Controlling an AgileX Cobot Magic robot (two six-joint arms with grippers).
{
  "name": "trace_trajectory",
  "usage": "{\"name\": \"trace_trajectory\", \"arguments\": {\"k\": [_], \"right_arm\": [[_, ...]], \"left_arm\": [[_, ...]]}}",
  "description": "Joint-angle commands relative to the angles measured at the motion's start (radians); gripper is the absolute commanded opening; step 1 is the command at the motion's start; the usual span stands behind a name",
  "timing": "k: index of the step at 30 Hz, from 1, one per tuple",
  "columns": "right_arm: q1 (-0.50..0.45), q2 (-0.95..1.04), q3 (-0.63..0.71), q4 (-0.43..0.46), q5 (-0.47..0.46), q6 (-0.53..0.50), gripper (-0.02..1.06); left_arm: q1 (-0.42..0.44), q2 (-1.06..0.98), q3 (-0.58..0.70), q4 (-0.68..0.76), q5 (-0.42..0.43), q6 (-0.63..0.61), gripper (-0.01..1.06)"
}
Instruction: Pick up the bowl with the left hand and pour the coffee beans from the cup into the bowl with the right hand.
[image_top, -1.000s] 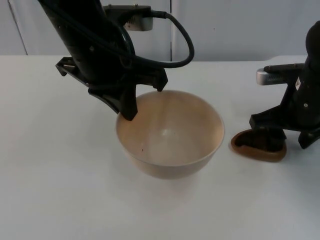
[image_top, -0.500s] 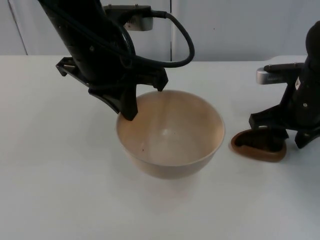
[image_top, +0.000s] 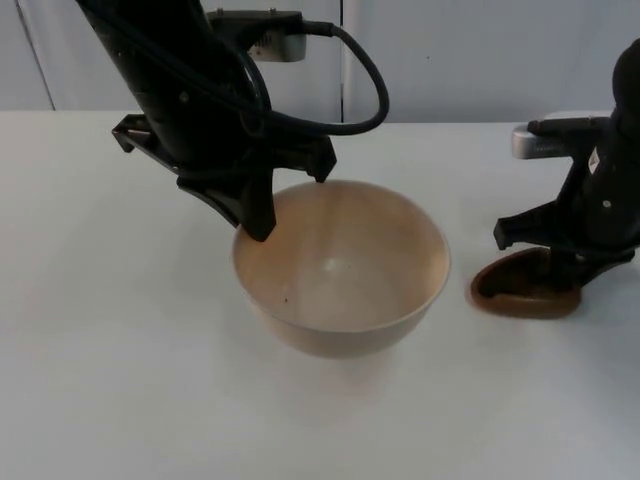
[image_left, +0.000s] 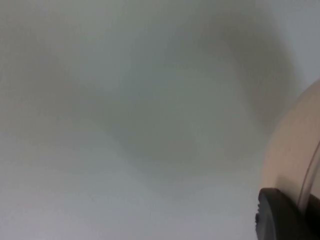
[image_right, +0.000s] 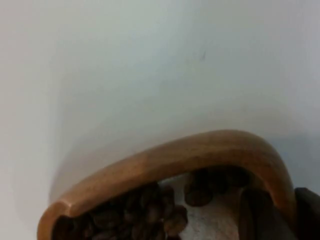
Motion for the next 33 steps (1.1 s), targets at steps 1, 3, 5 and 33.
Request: {"name": "trace_trajectory", "arguments": {"k": [1,3,5,33], "right_arm": [[0.003,-0.005,0.007,-0.007,-0.011,0.006,0.0],[0.003,-0.009,0.007,-0.009,-0.011,0.006,0.0],[0.003,-0.024,0.007,-0.013,0.006,0.003,0.0],[0.003,-0.494,0.007,-0.094,0.296,-0.095,0.0]], "left_arm": [[-0.005,-0.003,-0.003,-0.012,0.005,-0.001,0.0],[-0.005,-0.003,-0.003,-0.012,0.005,-0.001,0.0],[-0.005,-0.003,-0.003,-0.012,0.005,-0.001,0.0],[-0.005,-0.003,-0.003,-0.012,0.01,-0.001,0.0]]}}
